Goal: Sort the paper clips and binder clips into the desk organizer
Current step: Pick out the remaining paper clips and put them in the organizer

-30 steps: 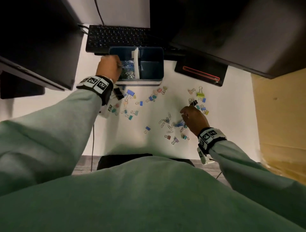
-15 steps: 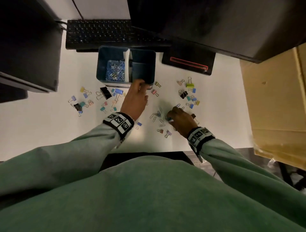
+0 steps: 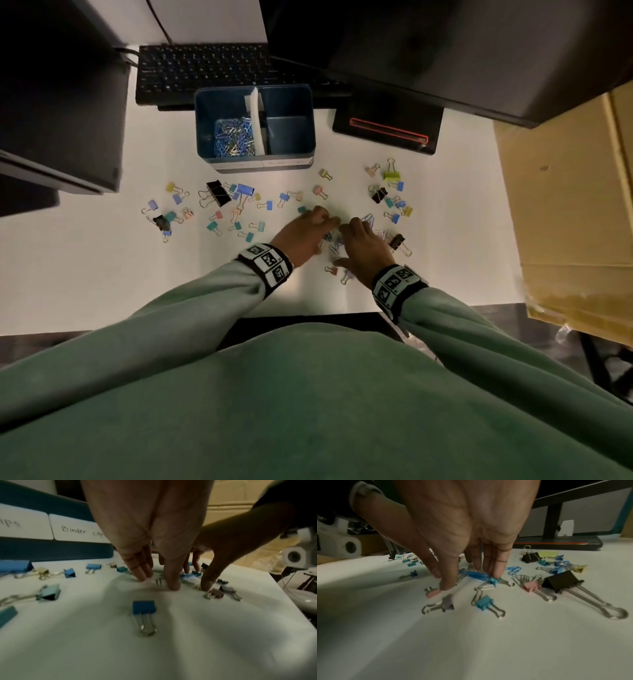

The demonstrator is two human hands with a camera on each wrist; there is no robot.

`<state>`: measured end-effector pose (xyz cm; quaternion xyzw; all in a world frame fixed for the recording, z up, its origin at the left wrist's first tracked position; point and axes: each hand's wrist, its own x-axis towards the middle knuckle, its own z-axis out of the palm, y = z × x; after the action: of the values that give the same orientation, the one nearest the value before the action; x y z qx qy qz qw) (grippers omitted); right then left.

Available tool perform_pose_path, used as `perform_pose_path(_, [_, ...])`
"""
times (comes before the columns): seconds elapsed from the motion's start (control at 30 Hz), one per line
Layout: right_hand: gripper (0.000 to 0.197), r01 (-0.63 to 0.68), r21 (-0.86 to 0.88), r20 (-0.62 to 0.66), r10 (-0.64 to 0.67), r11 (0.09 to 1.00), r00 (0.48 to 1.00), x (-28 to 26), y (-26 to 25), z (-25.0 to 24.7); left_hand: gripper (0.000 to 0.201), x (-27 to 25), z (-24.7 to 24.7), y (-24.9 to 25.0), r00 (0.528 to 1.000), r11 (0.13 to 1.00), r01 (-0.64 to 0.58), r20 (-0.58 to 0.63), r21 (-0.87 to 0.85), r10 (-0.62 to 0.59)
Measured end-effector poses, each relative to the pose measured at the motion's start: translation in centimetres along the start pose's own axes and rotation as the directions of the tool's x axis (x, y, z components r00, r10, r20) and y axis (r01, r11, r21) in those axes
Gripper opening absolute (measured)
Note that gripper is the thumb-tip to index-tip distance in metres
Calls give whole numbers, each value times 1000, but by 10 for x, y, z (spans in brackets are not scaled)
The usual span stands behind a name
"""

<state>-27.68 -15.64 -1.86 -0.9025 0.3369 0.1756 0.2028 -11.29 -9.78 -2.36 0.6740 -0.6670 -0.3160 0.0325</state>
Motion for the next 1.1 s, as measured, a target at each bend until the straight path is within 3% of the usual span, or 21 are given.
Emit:
perform_pose_path(0.13, [42, 49, 85, -56, -45, 995, 997, 6, -8, 7, 33, 11, 7, 0, 1000, 1000, -15, -5, 5, 15])
perform_pose_path(0.23, [17, 35, 93, -71, -29, 995, 997, 15, -9, 5, 24, 14, 12, -1, 999, 1000, 23, -32, 16, -23])
perform_pose_path(0.33, [16, 26, 114, -39, -21, 993, 999, 22, -6, -1, 17, 14, 13, -1, 994, 995, 99, -46, -7, -99])
perform_pose_path(0.47, [20, -28, 269, 6, 28, 963, 1000, 27, 10, -10, 12, 14, 8, -6, 986, 978, 155, -47, -139, -163])
perform_pose_path(0.67, [13, -23, 555, -44, 56, 831, 997, 25, 24, -45, 13, -7, -24, -13, 974, 888, 186, -38, -420, -222])
perform_pose_path(0.77, [10, 74, 681, -146, 36, 728, 989, 40, -4, -79, 11, -24, -63, -23, 925, 791, 196, -157, -579, -345])
perform_pose_path(0.87, [11, 178, 764, -238, 16, 620, 971, 77, -50, -111, 5, -37, -111, -47, 809, 687, 149, -312, -711, -498])
perform_pose_path(0.93, [10, 234, 773, -310, 30, 590, 950, 109, -82, -129, 3, -38, -137, -70, 705, 722, 177, -426, -669, -567])
perform_pose_path(0.97, [9, 247, 765, -335, 39, 595, 941, 125, -96, -135, 2, -36, -146, -81, 679, 750, 216, -455, -625, -575])
perform_pose_path(1.0, [9, 241, 748, -341, 46, 618, 939, 139, -108, -139, 2, -32, -151, -91, 675, 769, 256, -461, -585, -576])
perform_pose_path(1.1, [17, 116, 635, -227, 41, 764, 973, 163, -128, -142, 16, -24, -151, -109, 743, 824, 352, -403, -444, -535])
